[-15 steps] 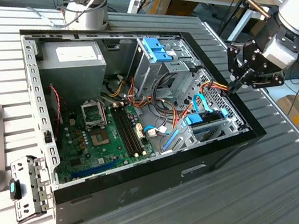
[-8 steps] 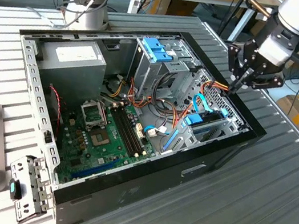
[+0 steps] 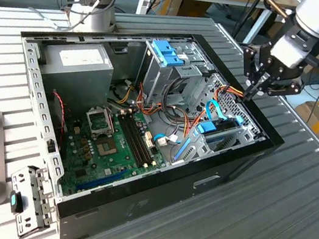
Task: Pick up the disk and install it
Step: 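Insert the second disk wire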
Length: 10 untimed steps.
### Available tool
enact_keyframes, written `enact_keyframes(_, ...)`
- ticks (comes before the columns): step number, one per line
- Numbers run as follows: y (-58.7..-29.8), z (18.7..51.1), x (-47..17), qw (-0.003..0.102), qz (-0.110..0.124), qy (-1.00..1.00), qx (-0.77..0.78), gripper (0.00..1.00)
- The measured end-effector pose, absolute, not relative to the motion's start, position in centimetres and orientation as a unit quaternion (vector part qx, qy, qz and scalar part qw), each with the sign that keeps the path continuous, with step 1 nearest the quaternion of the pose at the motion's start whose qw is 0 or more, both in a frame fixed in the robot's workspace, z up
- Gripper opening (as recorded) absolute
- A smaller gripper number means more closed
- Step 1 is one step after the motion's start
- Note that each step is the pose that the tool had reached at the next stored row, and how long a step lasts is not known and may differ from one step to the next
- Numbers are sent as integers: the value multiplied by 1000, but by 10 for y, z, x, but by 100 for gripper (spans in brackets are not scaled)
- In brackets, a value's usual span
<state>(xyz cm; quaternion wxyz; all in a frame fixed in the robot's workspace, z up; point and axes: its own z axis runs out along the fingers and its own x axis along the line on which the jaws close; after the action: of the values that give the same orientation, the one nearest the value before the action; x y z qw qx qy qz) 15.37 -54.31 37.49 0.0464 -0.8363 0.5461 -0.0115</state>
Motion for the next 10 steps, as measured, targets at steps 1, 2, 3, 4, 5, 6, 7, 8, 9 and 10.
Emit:
enact_keyframes(1, -543, 375, 152, 46, -12, 547, -836, 16)
enact_keyframes(2, -543, 375, 151, 46, -12, 547, -836, 16)
enact_keyframes(3, -543, 375, 150, 46, -12, 548, -835, 16)
enact_keyframes(4, -543, 375, 149, 46, -12, 557, -829, 16)
enact_keyframes(5, -543, 374, 149, 46, -13, 568, -822, 16)
enact_keyframes(6, -543, 374, 149, 46, -13, 577, -815, 16)
enact_keyframes(7, -543, 374, 149, 46, -14, 586, -809, 16)
enact_keyframes(8, -543, 374, 149, 46, -14, 595, -803, 16)
enact_keyframes(9, -543, 374, 149, 46, -15, 600, -799, 16)
enact_keyframes(10, -543, 374, 149, 45, -15, 605, -795, 16)
